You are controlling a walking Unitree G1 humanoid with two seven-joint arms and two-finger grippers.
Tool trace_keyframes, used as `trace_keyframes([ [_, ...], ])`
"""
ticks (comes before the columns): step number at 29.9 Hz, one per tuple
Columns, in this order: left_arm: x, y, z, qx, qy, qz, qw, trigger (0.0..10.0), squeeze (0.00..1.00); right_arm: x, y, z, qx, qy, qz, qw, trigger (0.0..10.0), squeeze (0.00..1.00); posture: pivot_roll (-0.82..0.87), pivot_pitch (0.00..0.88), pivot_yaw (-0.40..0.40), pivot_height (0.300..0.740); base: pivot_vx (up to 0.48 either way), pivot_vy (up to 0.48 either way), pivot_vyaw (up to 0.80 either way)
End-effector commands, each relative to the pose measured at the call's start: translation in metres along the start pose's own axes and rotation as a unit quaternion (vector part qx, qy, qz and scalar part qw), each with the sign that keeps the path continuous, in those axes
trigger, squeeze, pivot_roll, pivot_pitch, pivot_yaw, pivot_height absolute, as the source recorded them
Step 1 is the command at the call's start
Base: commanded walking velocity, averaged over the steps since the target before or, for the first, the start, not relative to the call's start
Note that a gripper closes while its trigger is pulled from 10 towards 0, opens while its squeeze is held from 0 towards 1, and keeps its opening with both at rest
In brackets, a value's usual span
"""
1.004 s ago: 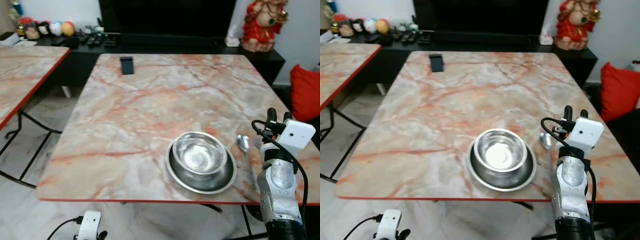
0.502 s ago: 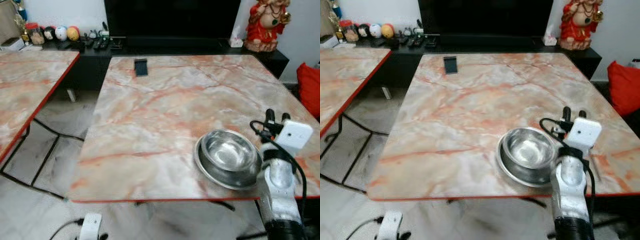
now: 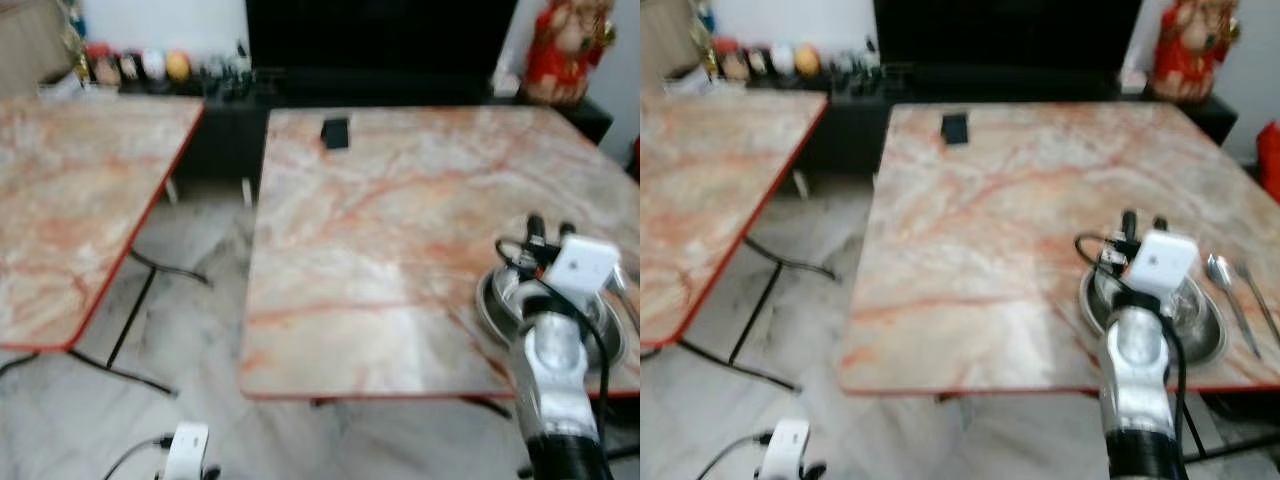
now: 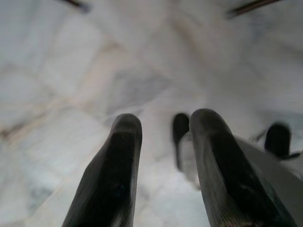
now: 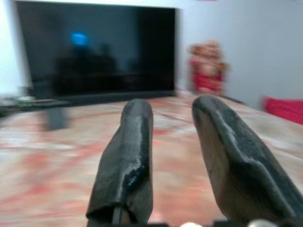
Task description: Setting the table
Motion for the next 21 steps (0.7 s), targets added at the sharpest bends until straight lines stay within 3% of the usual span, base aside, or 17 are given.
trace_keyframes([
  [1,-0.0012,0.0007,-0.0063,0.015,0.0,-0.001,1.0,10.0,0.0,-0.0021,-0.0016,0.0033,-0.006,0.006,-0.001,1.0,10.0,0.0,0.03,0.0,-0.015,0.74,0.0,0.36,0.8],
  [4,-0.0001,0.0007,-0.0063,0.016,0.001,0.0,1.0,10.0,0.0,-0.0016,-0.0018,0.0031,-0.005,0.002,-0.001,1.0,10.0,0.0,0.03,0.0,-0.015,0.74,0.0,0.358,0.66],
  [21,0.0073,0.0021,-0.0093,0.018,0.005,0.005,1.0,10.0,0.0,0.0007,-0.0039,0.0041,-0.009,-0.005,-0.004,1.0,10.0,0.0,0.04,0.0,-0.015,0.74,0.0,0.337,0.0],
])
Point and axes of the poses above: a point about 5 cm out from each wrist's last joint towards the gripper, its own y axis pointing back from the gripper into the wrist, its own z axis along the axis of the wrist's last joint, x = y × z, the point moved 2 cm from there along -y, pointing out of the wrist towards the gripper, and after that the axes turned 4 degrees about -y, right-handed, at the moved point
